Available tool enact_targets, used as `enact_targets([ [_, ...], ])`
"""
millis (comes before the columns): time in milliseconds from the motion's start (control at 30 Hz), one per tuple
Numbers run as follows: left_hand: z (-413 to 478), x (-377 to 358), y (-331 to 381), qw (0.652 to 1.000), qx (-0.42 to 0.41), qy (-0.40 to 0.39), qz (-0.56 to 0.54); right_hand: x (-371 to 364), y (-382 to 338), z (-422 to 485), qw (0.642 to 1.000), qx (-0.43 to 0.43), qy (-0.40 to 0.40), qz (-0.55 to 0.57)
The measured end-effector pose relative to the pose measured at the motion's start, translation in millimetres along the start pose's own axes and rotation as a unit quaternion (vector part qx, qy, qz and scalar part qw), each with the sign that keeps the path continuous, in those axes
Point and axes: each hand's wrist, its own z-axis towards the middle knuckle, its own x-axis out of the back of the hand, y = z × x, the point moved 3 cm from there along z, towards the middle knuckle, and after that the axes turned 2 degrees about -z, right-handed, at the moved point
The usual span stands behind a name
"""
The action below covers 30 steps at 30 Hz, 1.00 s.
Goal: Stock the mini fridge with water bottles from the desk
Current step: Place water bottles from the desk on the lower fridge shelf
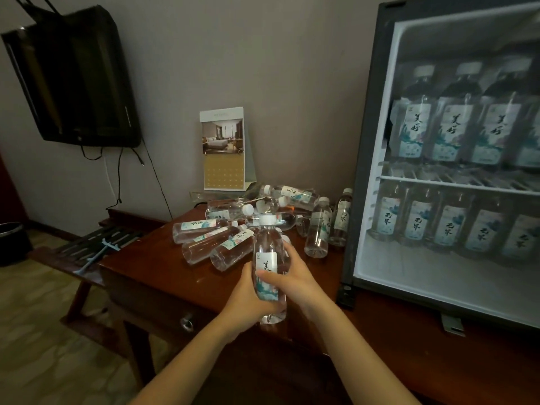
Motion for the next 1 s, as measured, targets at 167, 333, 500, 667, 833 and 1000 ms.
enact_targets([
  [167, -0.9, -26.0, 6.4, 0.998, -0.048, -0.029, 0.005, 30.0, -0.4, -19.1, 0.999, 0.014, 0.032, -0.032],
  [333, 0.8, -57.4, 17.0, 0.993, -0.064, -0.099, 0.015, 60.5, 2.8, -40.3, 0.997, 0.009, 0.071, -0.014],
  [500, 2.1, -85.2, 21.0, 0.985, -0.067, -0.156, 0.017, 89.7, 7.5, -62.0, 0.993, -0.001, 0.121, -0.02],
  [667, 8.7, -118.9, 37.9, 0.975, -0.086, -0.205, 0.024, 125.7, 1.5, -84.5, 0.987, 0.015, 0.158, -0.031],
  [833, 24.4, -161.9, 53.3, 0.971, -0.118, -0.203, 0.056, 167.8, -10.1, -101.4, 0.98, 0.041, 0.19, -0.04],
  [1000, 41.7, -195.7, 61.3, 0.969, -0.158, -0.182, 0.048, 199.7, -13.0, -98.8, 0.974, 0.06, 0.208, -0.071],
])
